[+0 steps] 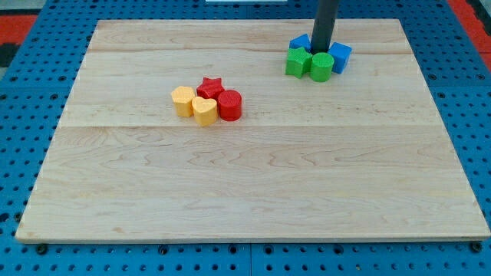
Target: Nudge the blue triangle right a bit
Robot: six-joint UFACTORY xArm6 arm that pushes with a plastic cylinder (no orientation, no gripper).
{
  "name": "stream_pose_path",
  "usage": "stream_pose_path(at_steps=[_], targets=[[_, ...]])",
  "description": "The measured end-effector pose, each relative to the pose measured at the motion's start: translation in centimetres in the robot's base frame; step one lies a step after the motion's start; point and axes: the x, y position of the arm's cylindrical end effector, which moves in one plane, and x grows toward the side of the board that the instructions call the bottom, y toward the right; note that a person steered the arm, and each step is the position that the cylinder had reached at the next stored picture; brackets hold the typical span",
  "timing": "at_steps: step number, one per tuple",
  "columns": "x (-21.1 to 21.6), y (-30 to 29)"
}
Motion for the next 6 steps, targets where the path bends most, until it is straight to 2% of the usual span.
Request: stream_pose_path(at_steps=[1, 2, 3, 5, 6], targets=[[-3.3, -0.1], [-3.3, -4.8], [-1.3, -5.4], [-1.3, -2.1], [-1.2, -2.4]])
